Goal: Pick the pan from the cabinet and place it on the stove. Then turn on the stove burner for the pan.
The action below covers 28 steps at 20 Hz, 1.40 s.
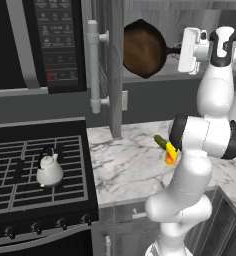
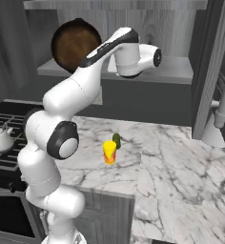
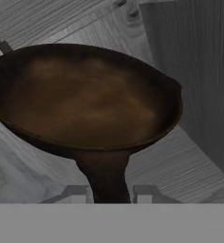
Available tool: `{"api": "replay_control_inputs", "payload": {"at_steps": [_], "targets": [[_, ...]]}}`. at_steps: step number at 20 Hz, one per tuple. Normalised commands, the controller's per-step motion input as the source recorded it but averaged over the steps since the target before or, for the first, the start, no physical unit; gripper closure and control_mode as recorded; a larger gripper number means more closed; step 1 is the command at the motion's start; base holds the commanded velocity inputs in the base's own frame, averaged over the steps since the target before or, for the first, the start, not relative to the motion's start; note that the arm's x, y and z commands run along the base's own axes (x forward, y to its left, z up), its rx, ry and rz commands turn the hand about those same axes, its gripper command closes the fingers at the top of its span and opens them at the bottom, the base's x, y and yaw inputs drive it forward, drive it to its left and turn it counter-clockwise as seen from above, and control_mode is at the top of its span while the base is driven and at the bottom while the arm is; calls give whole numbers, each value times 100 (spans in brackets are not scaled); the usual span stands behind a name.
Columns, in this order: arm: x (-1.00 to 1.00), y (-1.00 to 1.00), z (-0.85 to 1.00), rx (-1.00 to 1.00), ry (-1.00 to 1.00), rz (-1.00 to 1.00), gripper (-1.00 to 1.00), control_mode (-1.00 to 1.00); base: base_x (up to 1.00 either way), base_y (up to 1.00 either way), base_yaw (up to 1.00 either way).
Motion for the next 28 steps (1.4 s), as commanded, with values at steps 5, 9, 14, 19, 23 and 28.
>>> {"api": "replay_control_inputs", "payload": {"at_steps": [5, 9, 14, 19, 23, 28], "targets": [[-54, -22, 0, 0, -13, -4, 100, -100, 0, 0, 0], [-54, -21, 0, 0, -11, -5, 100, -100, 0, 0, 0], [-60, -24, 0, 0, -9, -6, 100, -100, 0, 0, 0], [-68, -26, 0, 0, -8, -7, 100, -100, 0, 0, 0], [-66, -22, -7, 0, -3, -7, 100, -100, 0, 0, 0], [-60, -9, -14, 0, -1, -6, 100, -100, 0, 0, 0]]}}
